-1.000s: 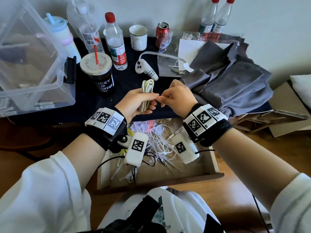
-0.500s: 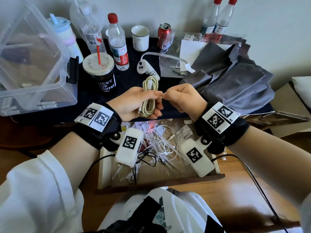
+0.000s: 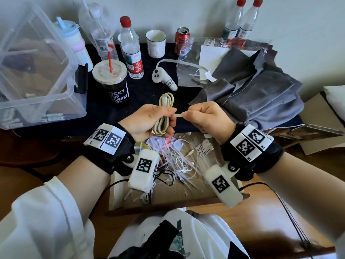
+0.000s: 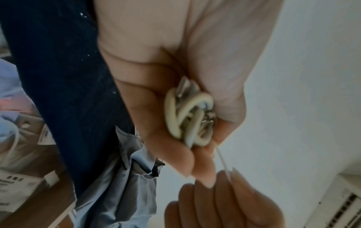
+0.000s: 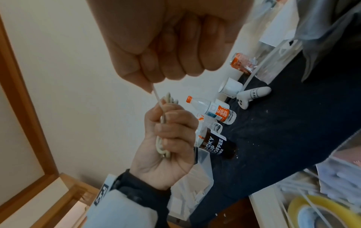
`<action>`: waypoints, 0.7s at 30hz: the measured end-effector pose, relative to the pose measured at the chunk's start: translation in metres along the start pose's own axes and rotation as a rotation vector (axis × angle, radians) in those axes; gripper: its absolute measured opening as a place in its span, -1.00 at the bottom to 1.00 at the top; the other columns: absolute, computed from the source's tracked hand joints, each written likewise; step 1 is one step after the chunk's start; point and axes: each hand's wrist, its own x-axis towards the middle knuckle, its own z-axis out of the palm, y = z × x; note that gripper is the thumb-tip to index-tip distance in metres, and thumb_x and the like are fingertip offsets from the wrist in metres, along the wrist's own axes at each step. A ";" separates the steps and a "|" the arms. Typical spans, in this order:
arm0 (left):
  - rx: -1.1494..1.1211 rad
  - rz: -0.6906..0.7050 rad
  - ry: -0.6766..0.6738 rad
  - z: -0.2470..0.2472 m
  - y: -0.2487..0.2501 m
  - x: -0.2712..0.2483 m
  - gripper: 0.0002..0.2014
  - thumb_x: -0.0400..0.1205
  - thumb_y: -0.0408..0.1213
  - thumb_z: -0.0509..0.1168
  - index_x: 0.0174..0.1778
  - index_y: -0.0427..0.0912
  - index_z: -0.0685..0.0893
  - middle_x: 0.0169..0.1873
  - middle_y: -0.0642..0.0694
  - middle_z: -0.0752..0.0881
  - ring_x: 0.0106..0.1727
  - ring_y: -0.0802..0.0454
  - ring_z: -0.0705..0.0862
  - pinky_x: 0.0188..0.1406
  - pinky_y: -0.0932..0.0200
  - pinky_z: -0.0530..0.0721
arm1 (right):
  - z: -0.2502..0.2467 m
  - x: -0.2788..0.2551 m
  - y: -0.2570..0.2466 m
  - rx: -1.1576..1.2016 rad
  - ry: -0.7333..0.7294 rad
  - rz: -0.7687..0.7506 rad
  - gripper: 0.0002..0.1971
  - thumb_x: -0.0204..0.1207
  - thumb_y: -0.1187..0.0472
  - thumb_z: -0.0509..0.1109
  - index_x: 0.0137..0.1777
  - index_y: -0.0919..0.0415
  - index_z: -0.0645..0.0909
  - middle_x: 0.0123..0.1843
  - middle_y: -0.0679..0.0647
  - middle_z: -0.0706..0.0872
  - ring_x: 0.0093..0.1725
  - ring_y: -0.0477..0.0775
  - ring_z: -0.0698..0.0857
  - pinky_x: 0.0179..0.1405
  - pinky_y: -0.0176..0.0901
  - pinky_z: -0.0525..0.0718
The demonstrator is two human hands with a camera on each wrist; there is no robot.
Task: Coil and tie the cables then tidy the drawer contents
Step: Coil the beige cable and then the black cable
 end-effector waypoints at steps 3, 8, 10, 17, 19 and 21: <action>-0.023 -0.013 -0.044 -0.008 -0.008 -0.004 -0.68 0.66 -0.11 0.16 -0.17 -0.30 0.64 -0.48 -0.07 0.67 -0.53 0.13 0.63 -0.64 0.33 0.57 | 0.000 -0.001 0.011 -0.029 0.004 0.038 -0.52 0.54 0.30 0.35 -0.59 0.19 0.26 -0.67 -0.11 0.23 -0.65 -0.19 0.18 -0.64 -0.45 0.20; -0.195 -0.024 -0.135 -0.021 -0.015 -0.010 -0.62 0.53 -0.12 0.13 0.06 -0.34 0.63 -0.32 -0.16 0.75 -0.38 0.07 0.71 -0.53 0.29 0.61 | -0.001 -0.003 0.019 0.012 0.004 0.106 -0.75 0.57 0.31 0.34 -0.37 0.23 0.53 -0.72 -0.13 0.38 -0.70 -0.21 0.30 -0.65 -0.51 0.27; -0.233 -0.013 -0.139 -0.024 -0.016 -0.010 -0.62 0.52 -0.19 0.13 0.13 -0.32 0.64 -0.28 -0.15 0.75 -0.34 0.10 0.68 -0.49 0.30 0.60 | 0.000 -0.001 0.019 0.117 0.008 0.117 -0.87 0.55 0.39 0.33 -0.20 0.22 0.50 -0.73 -0.12 0.37 -0.72 -0.22 0.29 -0.71 -0.50 0.26; -0.181 0.075 -0.034 -0.022 -0.017 -0.006 -0.74 0.50 -0.31 0.23 0.10 -0.18 0.63 -0.38 -0.03 0.59 -0.42 0.15 0.64 -0.63 0.39 0.48 | -0.009 0.000 0.009 0.229 -0.137 0.117 -0.96 0.46 0.35 0.34 -0.14 0.22 0.59 -0.42 0.05 0.72 -0.58 -0.08 0.53 -0.67 -0.37 0.40; -0.164 0.081 0.006 -0.020 -0.017 -0.006 -0.83 0.56 -0.37 0.22 0.04 -0.15 0.59 -0.39 -0.04 0.58 -0.47 0.14 0.66 -0.73 0.41 0.41 | -0.010 0.001 0.009 0.264 -0.206 0.139 -0.81 0.43 0.11 0.29 -0.07 0.21 0.62 -0.23 0.08 0.79 -0.44 -0.02 0.62 -0.54 -0.30 0.50; -0.169 0.084 0.020 -0.018 -0.016 -0.005 -0.87 0.62 -0.44 0.18 0.00 -0.13 0.54 -0.39 -0.08 0.59 -0.51 0.13 0.62 -0.80 0.42 0.32 | -0.010 0.003 0.010 0.303 -0.273 0.141 -0.61 0.43 -0.17 0.33 0.01 0.16 0.62 -0.07 0.09 0.80 -0.31 0.00 0.68 -0.44 -0.27 0.59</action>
